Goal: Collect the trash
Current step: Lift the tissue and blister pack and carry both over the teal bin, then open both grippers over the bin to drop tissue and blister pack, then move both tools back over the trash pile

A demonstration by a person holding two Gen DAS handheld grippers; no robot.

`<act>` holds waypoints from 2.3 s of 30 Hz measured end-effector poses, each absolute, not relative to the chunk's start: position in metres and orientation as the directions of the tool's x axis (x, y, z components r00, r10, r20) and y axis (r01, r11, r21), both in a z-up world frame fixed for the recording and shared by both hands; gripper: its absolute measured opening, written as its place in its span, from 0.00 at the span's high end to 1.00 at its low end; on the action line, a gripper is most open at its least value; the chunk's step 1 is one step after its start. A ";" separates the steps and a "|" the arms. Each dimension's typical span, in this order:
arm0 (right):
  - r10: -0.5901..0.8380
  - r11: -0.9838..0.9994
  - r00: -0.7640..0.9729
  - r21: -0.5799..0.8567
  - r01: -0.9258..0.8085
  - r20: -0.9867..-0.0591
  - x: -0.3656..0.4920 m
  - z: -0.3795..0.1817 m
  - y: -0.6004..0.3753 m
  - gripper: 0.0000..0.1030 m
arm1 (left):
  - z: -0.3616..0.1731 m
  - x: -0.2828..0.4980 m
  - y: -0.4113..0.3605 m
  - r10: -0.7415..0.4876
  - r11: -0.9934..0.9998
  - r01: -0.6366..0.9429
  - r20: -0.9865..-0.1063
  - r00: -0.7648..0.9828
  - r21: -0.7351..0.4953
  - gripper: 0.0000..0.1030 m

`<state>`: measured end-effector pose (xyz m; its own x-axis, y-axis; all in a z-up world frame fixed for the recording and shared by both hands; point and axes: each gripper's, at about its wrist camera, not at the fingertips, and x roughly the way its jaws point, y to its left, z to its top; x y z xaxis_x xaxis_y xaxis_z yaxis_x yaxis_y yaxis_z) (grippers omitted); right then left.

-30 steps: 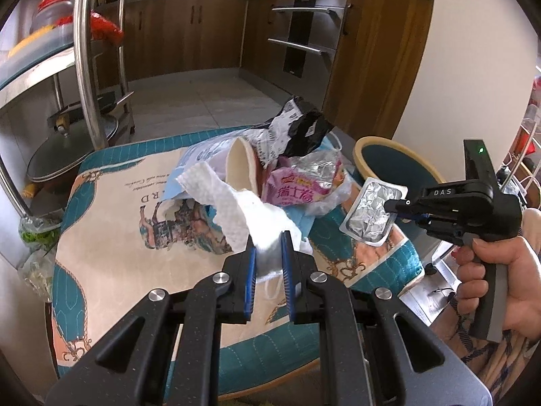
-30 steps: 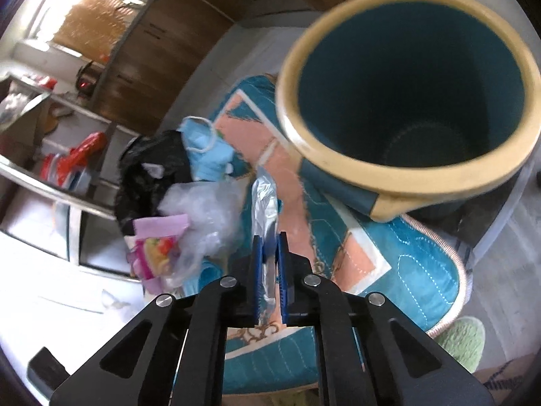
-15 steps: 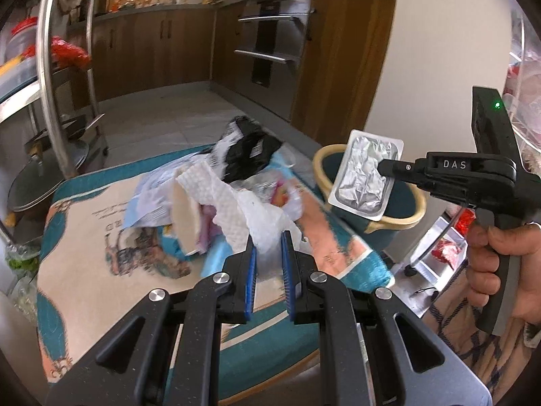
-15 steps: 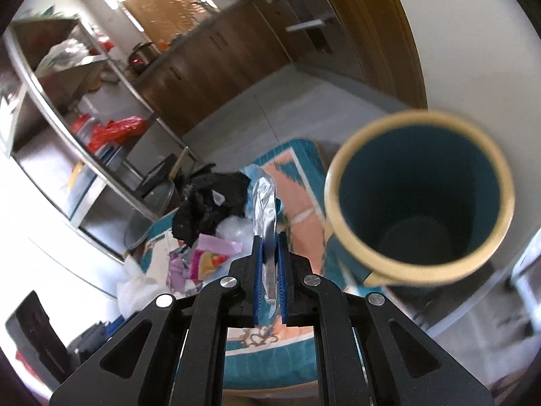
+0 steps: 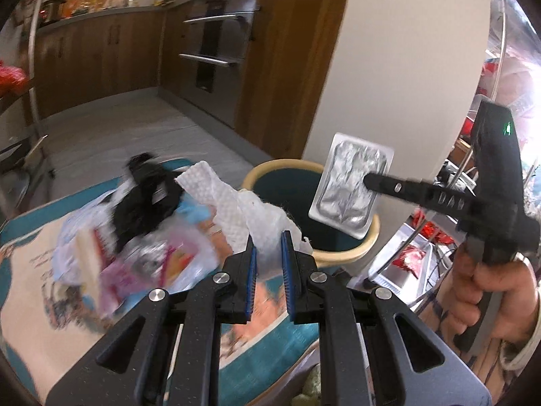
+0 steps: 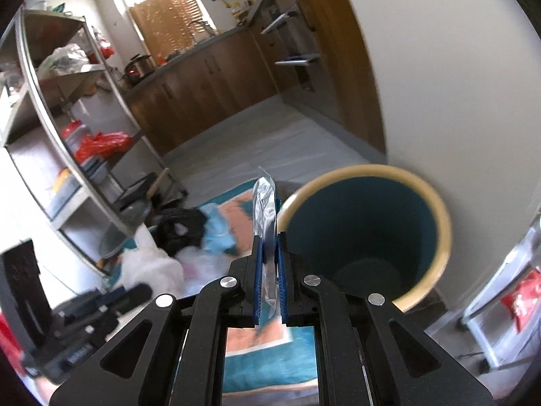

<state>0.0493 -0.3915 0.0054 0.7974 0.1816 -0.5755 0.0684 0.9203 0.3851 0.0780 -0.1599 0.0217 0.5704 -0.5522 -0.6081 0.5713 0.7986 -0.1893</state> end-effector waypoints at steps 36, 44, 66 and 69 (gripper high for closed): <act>0.091 0.853 0.721 0.428 0.300 -0.687 0.070 -0.059 -0.445 0.90 | -0.054 0.145 -0.279 -0.513 0.750 0.634 -0.772 0.377 -0.189 0.83; 0.097 0.851 0.707 0.427 0.306 -0.700 0.073 -0.062 -0.443 0.81 | -0.048 0.140 -0.265 -0.505 0.765 0.623 -0.755 0.418 -0.167 0.59; 0.098 0.877 0.747 0.411 0.248 -0.658 0.070 -0.046 -0.422 0.27 | 0.018 0.095 -0.165 -0.501 0.827 0.546 -0.617 0.607 -0.133 0.21; 0.105 0.888 0.750 0.401 0.225 -0.653 0.071 -0.042 -0.414 0.25 | 0.021 0.092 -0.147 -0.480 0.843 0.523 -0.617 0.623 -0.128 0.21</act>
